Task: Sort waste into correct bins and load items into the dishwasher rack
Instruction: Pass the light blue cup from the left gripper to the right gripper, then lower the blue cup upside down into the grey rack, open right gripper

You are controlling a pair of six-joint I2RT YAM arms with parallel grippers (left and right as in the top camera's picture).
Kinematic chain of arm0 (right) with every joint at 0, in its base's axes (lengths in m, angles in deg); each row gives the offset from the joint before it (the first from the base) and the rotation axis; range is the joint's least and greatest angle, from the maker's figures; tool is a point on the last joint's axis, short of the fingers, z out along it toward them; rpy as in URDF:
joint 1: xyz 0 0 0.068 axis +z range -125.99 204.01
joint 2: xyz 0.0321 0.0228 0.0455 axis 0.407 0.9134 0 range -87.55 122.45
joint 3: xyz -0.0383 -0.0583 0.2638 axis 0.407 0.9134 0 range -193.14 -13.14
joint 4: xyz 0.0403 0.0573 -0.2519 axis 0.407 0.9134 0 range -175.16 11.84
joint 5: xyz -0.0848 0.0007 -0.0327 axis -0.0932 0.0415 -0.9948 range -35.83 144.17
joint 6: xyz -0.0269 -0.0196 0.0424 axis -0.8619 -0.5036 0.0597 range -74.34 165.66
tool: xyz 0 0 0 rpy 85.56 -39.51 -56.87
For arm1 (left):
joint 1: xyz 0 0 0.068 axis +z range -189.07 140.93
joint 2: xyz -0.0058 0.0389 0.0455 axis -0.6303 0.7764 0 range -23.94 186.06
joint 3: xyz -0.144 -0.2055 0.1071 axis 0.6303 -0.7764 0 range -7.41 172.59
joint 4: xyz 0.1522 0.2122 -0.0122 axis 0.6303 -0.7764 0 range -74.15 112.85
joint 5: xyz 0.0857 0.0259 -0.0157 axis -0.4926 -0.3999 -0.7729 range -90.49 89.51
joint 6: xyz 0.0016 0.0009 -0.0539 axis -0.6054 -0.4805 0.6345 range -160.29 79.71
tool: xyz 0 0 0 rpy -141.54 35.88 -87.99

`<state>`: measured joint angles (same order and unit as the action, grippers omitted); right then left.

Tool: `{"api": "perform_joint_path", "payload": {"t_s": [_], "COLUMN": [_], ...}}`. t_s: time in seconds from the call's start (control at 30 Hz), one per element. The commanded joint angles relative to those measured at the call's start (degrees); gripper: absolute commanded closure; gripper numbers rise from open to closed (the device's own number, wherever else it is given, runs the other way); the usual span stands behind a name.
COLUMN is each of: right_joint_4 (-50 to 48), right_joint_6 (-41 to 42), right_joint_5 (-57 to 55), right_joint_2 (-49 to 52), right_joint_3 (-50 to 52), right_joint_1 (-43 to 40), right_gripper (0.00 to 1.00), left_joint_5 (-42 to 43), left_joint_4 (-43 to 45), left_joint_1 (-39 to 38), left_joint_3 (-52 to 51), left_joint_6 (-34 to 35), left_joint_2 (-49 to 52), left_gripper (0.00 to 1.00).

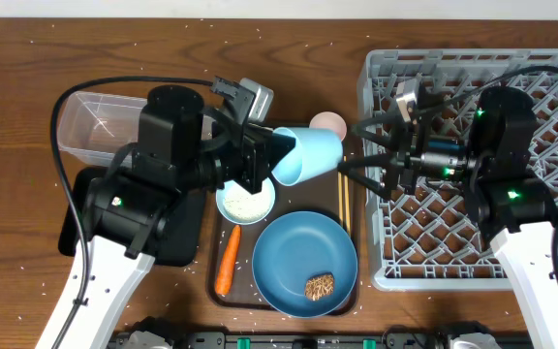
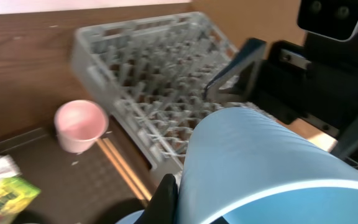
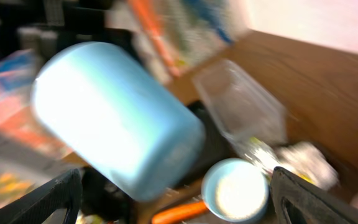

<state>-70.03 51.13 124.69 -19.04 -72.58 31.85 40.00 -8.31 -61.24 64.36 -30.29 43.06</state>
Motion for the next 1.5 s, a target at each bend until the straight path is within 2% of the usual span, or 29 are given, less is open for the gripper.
{"api": "perform_joint_path", "payload": {"t_s": [0.0, 0.13, 0.2, 0.27, 0.53, 0.57, 0.6, 0.67, 0.77, 0.9, 0.97, 1.03, 1.17, 1.27, 1.37, 1.47], "right_joint_4": [-2.7, -4.7, -4.9, -5.1, -5.1, -5.1, -5.1, -5.1, -3.9, 1.4, 4.5, 7.5, 16.5, 23.9, 31.4, 36.2], "right_joint_6": [-1.7, -2.0, -2.9, -3.2, -3.2, -3.2, -3.2, -3.2, -2.6, -3.1, -3.4, -3.4, -2.1, 1.0, 7.4, 12.8], "right_joint_5": [12.2, 12.5, 12.4, 12.4, 12.3, 12.3, 12.3, 11.9, 9.8, 5.3, 3.3, 0.5, -11.8, -23.5, -39.8, -53.0], "right_joint_2": [-0.4, -0.4, -0.4, -0.4, -0.4, -0.5, -0.5, -0.6, -0.8, -2.0, -3.0, -4.1, -7.3, -9.3, -10.4, -10.4], "right_joint_3": [-0.9, -0.9, -0.9, -0.9, -0.9, -0.9, -0.9, -0.9, -0.9, -0.9, -0.9, -0.9, -0.9, -0.9, -0.9, -0.9], "right_joint_1": [2.3, 5.5, 7.1, 8.2, 8.7, 8.7, 8.7, 8.5, 6.6, 1.9, -1.4, -4.4, -11.7, -17.2, -23.3, -30.2], "right_gripper": [0.09, 0.09, 0.12, 0.18, 0.53, 0.54, 0.56, 0.59, 0.63, 0.65, 0.65, 0.64, 0.64, 0.65, 0.65, 0.60], "left_joint_5": [8.2, 11.8, 13.4, 14.4, 14.4, 14.4, 14.3, 14.0, 12.0, 11.3, 9.0, 3.0, -7.4, -8.3, -8.3, -8.3], "left_joint_4": [0.2, 0.4, 0.8, 1.0, 1.0, 1.0, 1.0, 1.0, 1.0, 1.0, 0.5, -0.9, -4.0, -4.6, -4.6, -4.9], "left_joint_1": [0.4, 0.4, 0.4, 0.4, 0.4, 0.4, 0.4, 0.4, 0.4, 0.4, 0.6, 0.9, 1.0, 0.9, 0.9, 0.9], "left_joint_3": [0.9, 0.9, 0.9, 0.9, 0.9, 0.9, 0.9, 0.9, 0.9, 0.9, 0.9, 0.9, 0.9, 0.9, 0.9, 0.9], "left_joint_6": [-1.4, -1.4, -1.4, -1.4, -1.4, -1.4, -1.4, -1.4, -1.4, -1.4, -1.4, -1.4, -1.4, -1.4, -1.4, -1.4], "left_joint_2": [-0.4, -0.4, -0.4, -0.5, -0.5, -0.5, -0.5, -0.5, -0.5, -0.5, -0.5, -0.5, -0.5, -0.5, -0.5, -0.5], "left_gripper": [0.94, 0.94, 0.94, 0.94, 0.94, 0.93, 0.85, 0.51, 0.35, 0.19, 0.14, 0.08, 0.06, 0.05, 0.05, 0.05]}}
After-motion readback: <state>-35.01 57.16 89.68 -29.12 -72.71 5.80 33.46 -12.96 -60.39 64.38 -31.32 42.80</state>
